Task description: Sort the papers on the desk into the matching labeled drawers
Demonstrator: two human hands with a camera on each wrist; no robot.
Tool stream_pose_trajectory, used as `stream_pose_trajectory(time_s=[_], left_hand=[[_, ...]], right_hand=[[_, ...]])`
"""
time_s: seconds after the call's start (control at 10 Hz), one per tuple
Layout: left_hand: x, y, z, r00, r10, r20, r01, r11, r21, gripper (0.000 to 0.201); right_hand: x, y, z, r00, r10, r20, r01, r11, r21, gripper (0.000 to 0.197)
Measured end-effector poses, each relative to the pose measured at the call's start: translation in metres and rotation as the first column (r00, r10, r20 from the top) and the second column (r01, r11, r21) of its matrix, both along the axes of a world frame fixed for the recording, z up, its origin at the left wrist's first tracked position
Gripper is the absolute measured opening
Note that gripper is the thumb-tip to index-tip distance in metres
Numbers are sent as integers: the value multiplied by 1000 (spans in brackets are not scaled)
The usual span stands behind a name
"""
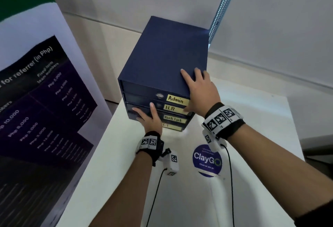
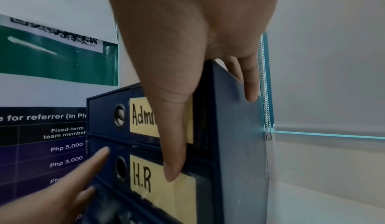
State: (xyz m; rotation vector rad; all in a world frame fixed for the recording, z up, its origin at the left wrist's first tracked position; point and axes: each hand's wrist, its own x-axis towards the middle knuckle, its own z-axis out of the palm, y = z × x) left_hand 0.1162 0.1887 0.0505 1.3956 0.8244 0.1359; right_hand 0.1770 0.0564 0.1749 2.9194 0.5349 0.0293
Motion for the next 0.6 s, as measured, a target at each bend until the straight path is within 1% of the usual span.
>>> stream_pose_trajectory(time_s=[0.1, 0.2, 0.3, 0.4, 0.5, 0.6], left_hand=[[13, -6, -1, 997, 46, 54, -45, 999, -11, 81], [19, -8, -9, 995, 90, 49, -88, 995, -36, 80], [22, -8, -8, 995, 84, 51, -83, 996, -31, 80], [14, -2, -11, 999, 29, 44, -28, 999, -29, 85], [-4, 11, -13, 989, -142, 43, 140, 990, 31, 96], [-23, 31, -21, 944, -309, -116, 318, 945, 73, 89]], right_hand=[[1, -2, 7, 1000, 3, -12, -3, 1000, 27, 136], [5, -4, 12, 999, 36, -11, -35, 997, 61, 126], [5, -7, 14, 998, 51, -24, -49, 996, 78, 120], [4, -15, 18, 992, 76, -97, -61, 987, 146, 112], [3, -30, 37, 952, 115, -282, -4, 930, 367, 91], [-7, -58, 71, 929, 140, -342, 118, 764, 635, 56]])
